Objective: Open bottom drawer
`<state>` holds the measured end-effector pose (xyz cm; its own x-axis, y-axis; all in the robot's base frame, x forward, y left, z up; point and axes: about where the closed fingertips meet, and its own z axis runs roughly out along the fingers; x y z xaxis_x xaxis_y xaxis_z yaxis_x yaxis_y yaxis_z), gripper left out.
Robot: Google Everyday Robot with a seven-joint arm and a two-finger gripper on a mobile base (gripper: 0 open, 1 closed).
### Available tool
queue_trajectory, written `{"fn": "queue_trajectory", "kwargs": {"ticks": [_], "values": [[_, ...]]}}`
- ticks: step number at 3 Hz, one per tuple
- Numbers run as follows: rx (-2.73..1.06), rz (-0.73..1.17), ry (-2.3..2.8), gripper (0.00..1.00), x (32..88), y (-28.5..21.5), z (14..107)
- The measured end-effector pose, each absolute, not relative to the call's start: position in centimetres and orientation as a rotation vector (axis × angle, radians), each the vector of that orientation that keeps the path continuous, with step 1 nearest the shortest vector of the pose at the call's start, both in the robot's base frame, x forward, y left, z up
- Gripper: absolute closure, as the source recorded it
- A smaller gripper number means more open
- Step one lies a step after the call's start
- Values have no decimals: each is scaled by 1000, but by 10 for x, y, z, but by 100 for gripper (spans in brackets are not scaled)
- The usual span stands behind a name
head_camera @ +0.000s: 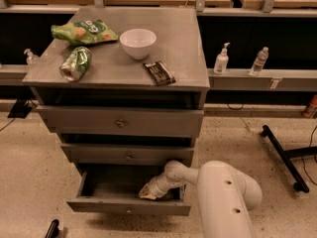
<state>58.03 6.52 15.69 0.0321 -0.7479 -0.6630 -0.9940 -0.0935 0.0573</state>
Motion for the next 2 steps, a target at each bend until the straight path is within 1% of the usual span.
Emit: {"fn": "queue_trajectory", "kwargs": {"ticks": [2], "values": [[-1893, 776, 1761, 100, 580, 65, 159]]}}
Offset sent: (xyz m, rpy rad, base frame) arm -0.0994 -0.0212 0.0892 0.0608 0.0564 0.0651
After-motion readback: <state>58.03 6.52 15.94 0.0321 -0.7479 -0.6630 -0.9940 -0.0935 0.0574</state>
